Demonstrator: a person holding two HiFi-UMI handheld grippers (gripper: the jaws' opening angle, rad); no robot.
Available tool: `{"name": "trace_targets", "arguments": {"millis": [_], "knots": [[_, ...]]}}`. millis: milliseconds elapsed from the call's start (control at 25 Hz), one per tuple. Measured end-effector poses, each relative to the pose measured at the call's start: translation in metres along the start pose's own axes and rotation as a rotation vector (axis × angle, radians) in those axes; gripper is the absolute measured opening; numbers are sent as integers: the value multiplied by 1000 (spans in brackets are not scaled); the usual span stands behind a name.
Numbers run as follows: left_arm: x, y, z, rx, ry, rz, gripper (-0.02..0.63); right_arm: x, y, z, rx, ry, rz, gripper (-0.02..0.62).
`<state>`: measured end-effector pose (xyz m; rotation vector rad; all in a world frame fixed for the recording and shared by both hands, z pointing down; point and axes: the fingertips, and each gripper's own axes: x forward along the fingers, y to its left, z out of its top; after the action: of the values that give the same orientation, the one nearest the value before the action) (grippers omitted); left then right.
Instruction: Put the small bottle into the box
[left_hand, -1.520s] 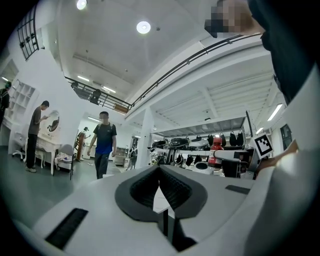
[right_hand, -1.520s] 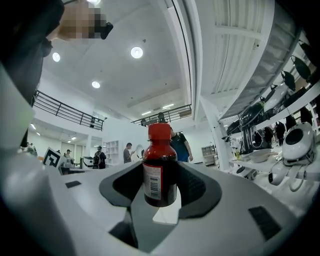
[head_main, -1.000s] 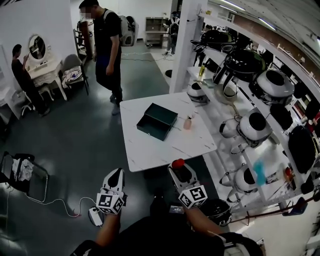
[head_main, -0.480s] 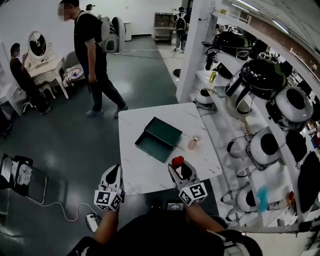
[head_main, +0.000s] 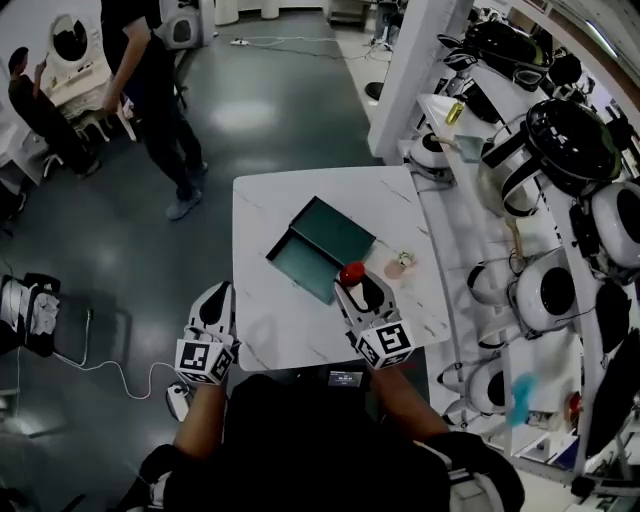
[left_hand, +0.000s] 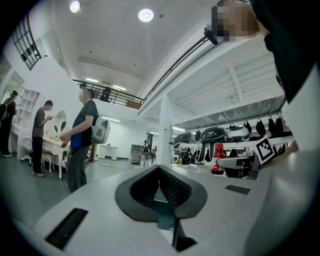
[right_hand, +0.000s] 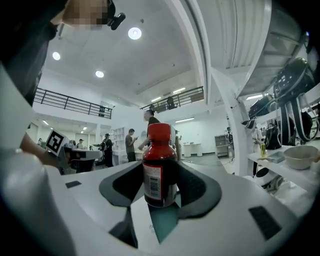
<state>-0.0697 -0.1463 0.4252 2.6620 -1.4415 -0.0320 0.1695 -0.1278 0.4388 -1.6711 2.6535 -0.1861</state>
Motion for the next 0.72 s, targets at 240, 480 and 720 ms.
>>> {"name": "trace_targets", "arguments": {"millis": [240, 480, 720], "knots": [[24, 10, -27, 59, 80, -57, 17, 48, -10, -36, -41, 176, 43, 225], [57, 24, -53, 22, 116, -124, 15, 90, -13, -87, -117, 435, 92, 224], [85, 32, -74, -3, 144, -183, 17, 124, -8, -141, -177, 681, 175, 224]]}}
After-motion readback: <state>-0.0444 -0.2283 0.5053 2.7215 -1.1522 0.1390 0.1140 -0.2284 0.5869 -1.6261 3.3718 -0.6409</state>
